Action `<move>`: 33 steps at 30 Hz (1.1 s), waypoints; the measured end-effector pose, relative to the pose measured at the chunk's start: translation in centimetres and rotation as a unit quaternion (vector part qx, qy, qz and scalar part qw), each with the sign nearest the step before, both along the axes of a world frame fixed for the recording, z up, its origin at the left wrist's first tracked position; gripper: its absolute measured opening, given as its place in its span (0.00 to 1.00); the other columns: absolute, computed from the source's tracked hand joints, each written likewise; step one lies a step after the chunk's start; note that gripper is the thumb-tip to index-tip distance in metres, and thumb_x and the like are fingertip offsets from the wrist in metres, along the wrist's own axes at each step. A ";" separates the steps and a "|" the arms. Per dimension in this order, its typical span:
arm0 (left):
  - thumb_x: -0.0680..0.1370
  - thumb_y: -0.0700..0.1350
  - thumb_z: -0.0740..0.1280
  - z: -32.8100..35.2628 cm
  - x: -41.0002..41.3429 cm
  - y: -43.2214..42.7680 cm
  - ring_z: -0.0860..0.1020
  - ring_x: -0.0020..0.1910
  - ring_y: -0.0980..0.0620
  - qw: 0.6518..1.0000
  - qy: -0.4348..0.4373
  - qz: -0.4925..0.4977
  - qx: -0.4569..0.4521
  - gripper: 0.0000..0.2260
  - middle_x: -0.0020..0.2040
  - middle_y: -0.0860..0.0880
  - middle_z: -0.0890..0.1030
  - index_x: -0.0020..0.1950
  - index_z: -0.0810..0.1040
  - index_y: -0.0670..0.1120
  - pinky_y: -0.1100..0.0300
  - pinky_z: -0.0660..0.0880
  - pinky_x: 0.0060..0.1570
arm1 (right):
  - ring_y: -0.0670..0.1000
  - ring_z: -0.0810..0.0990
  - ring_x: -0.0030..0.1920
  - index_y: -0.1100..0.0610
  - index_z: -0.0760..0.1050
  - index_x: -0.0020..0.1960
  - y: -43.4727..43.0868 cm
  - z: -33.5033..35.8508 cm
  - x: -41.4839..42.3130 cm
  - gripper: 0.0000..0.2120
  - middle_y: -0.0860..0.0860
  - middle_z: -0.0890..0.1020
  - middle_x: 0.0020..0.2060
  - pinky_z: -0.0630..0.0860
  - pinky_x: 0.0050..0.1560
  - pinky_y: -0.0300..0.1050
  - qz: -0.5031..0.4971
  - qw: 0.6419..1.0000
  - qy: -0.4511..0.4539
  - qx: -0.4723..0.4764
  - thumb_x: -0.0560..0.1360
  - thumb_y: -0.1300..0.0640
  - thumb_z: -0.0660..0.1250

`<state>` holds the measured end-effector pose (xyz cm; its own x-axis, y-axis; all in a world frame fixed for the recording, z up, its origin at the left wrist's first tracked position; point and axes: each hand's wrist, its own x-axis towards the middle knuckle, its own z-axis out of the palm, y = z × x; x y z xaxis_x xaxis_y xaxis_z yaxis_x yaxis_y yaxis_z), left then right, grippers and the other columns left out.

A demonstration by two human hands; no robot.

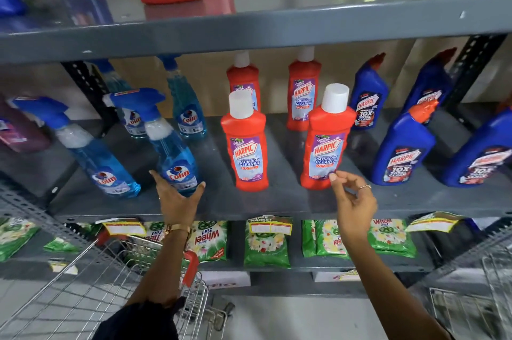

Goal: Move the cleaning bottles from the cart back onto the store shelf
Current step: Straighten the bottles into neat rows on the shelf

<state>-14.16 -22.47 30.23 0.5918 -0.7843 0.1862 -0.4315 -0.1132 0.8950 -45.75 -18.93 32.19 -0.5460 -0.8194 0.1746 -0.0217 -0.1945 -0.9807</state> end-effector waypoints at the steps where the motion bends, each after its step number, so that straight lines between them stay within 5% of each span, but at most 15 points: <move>1: 0.65 0.45 0.78 0.1 -0.1 0.0 0.64 0.72 0.43 1.000 0.002 -0.003 -0.001 0.53 0.75 0.40 0.61 0.76 0.42 0.43 0.52 0.63 0.69 | 0.45 0.80 0.46 0.62 0.79 0.48 -0.1 0.2 -0.1 0.08 0.58 0.84 0.49 0.75 0.45 0.29 0.003 1.000 0.003 -0.001 0.74 0.58 0.70; 3: 0.64 0.49 0.78 0.4 -0.4 0.2 0.61 0.74 0.41 1.000 0.010 -0.009 -0.004 0.55 0.76 0.40 0.59 0.76 0.40 0.43 0.49 0.60 0.72 | 0.42 0.80 0.45 0.62 0.79 0.48 -0.2 0.6 -0.4 0.07 0.57 0.83 0.48 0.75 0.45 0.29 0.002 1.000 0.005 -0.011 0.74 0.58 0.70; 7: 0.57 0.74 0.66 1.1 -3.2 2.1 0.46 0.77 0.41 0.995 -0.072 0.061 -0.019 0.62 0.78 0.41 0.46 0.75 0.38 0.43 0.36 0.45 0.74 | 0.48 0.78 0.48 0.56 0.77 0.49 0.1 0.7 -1.7 0.08 0.52 0.80 0.48 0.74 0.48 0.33 -0.065 0.996 0.031 -0.044 0.73 0.54 0.70; 10: 0.60 0.65 0.72 1.7 -10.3 5.4 0.49 0.77 0.43 0.985 -0.091 -0.051 -0.141 0.56 0.77 0.44 0.49 0.75 0.42 0.46 0.38 0.53 0.74 | 0.55 0.74 0.57 0.58 0.72 0.58 -0.1 0.2 -4.1 0.20 0.48 0.72 0.53 0.71 0.58 0.38 -0.146 0.985 0.068 -0.056 0.70 0.54 0.74; 12: 0.63 0.58 0.75 1.6 -16.2 7.2 0.54 0.76 0.46 0.963 -0.092 -0.166 -0.193 0.52 0.76 0.48 0.53 0.75 0.45 0.47 0.47 0.56 0.75 | 0.58 0.69 0.65 0.62 0.65 0.67 -1.1 -0.2 -6.2 0.36 0.57 0.69 0.62 0.65 0.65 0.37 -0.158 0.983 0.092 -0.012 0.65 0.53 0.78; 16: 0.64 0.55 0.76 1.4 -24.8 5.7 0.54 0.76 0.51 0.961 -0.008 -0.242 -0.130 0.51 0.76 0.46 0.54 0.75 0.46 0.48 0.54 0.55 0.74 | 0.60 0.56 0.74 0.65 0.50 0.75 -3.8 -0.9 -9.7 0.60 0.63 0.59 0.74 0.53 0.74 0.48 -0.114 0.971 0.182 0.105 0.56 0.51 0.82; 20: 0.60 0.52 0.79 1.4 -27.0 0.3 0.60 0.72 0.44 0.976 0.047 -0.208 -0.045 0.57 0.73 0.42 0.59 0.76 0.43 0.47 0.54 0.55 0.72 | 0.59 0.65 0.71 0.62 0.54 0.75 -5.5 -1.6 -11.1 0.57 0.61 0.66 0.71 0.60 0.73 0.47 -0.102 0.973 0.189 0.081 0.55 0.55 0.83; 25: 0.60 0.48 0.77 -0.5 -27.5 -2.2 0.76 0.61 0.46 0.979 0.077 -0.190 -0.010 0.55 0.63 0.50 0.75 0.75 0.42 0.55 0.44 0.74 0.62 | 0.61 0.71 0.65 0.60 0.59 0.72 -5.8 -2.8 -11.1 0.54 0.60 0.72 0.66 0.69 0.67 0.59 -0.098 0.970 0.206 0.080 0.54 0.49 0.82; 30: 0.60 0.45 0.76 -1.0 -27.4 -2.8 0.74 0.62 0.43 0.984 0.086 -0.153 -0.021 0.54 0.58 0.52 0.72 0.75 0.42 0.48 0.37 0.65 0.69 | 0.60 0.72 0.63 0.59 0.61 0.71 -5.7 -2.8 -11.4 0.53 0.59 0.74 0.64 0.71 0.66 0.57 -0.103 0.973 0.192 0.077 0.52 0.50 0.83; 33: 0.61 0.45 0.76 -0.9 -27.2 -2.8 0.75 0.61 0.45 0.984 0.076 -0.159 -0.014 0.54 0.58 0.52 0.73 0.75 0.42 0.49 0.40 0.67 0.68 | 0.61 0.72 0.63 0.61 0.62 0.70 -5.6 -2.9 -11.5 0.52 0.60 0.74 0.63 0.70 0.66 0.56 -0.111 0.970 0.204 0.070 0.52 0.52 0.83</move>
<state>-41.34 -25.22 29.35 0.3399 -0.9301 0.1393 -0.3017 0.0325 0.9528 -57.27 -24.51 29.32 -0.6205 -0.7210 0.3085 -0.4401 -0.0054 -0.8979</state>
